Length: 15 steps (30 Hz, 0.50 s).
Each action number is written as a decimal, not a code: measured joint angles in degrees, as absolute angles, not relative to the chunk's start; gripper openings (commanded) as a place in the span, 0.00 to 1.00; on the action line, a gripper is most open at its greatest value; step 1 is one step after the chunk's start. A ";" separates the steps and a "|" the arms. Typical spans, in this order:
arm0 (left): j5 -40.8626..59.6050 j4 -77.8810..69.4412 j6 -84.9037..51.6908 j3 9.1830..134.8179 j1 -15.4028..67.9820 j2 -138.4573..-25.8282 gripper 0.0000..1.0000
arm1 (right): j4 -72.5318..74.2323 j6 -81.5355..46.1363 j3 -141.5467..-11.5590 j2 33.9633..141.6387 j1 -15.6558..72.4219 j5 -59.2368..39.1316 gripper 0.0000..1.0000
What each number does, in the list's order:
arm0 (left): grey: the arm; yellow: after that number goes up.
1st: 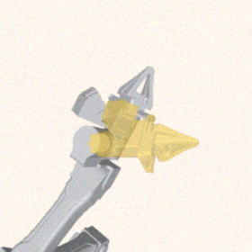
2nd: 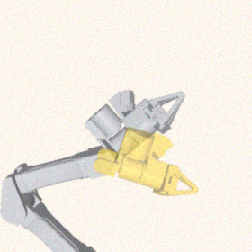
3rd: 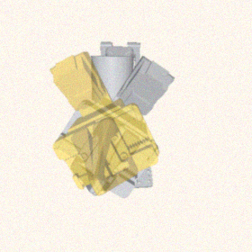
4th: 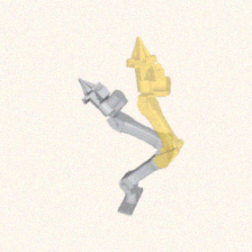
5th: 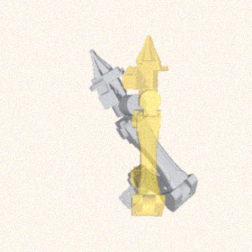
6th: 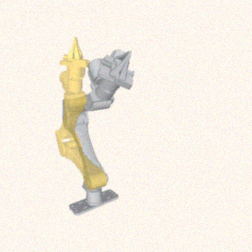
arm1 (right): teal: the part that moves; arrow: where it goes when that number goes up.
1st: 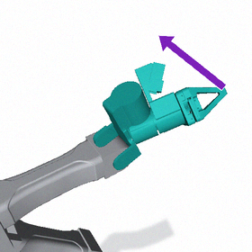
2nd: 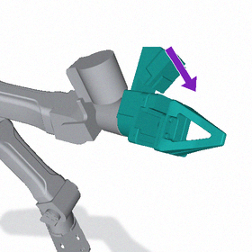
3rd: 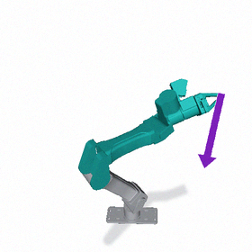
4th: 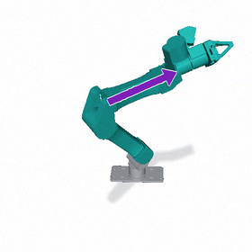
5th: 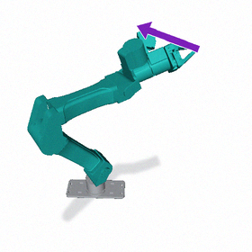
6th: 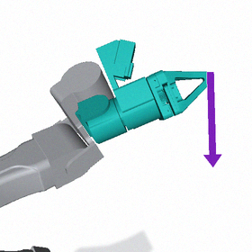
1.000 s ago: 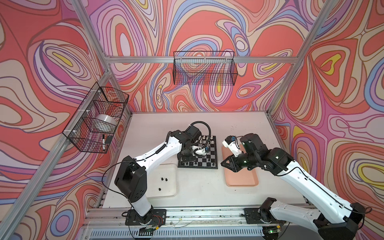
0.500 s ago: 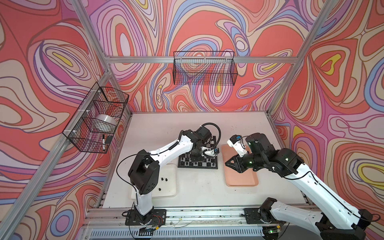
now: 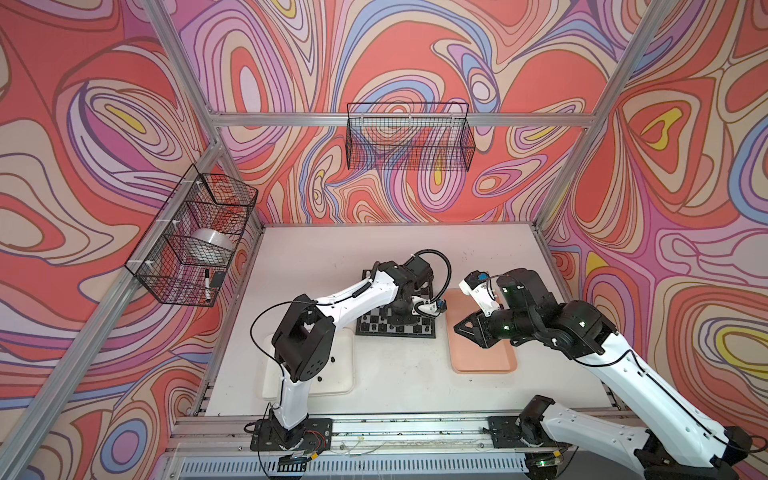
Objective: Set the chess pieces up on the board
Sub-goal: 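Lower the black pawn onto an edge square while the right gripper nears the pink tray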
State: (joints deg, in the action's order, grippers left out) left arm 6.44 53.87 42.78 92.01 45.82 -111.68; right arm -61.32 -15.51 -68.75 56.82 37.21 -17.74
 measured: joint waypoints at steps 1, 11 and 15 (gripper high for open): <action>6.46 53.84 42.78 92.01 45.82 -111.79 0.13 | -61.36 -15.53 -68.49 56.73 37.21 -17.69 0.20; 6.96 53.54 42.81 92.44 46.44 -113.27 0.13 | -61.32 -15.59 -67.13 56.60 37.21 -17.37 0.20; 7.42 53.10 42.78 93.03 46.59 -115.20 0.13 | -61.34 -15.70 -66.61 56.47 37.21 -17.32 0.20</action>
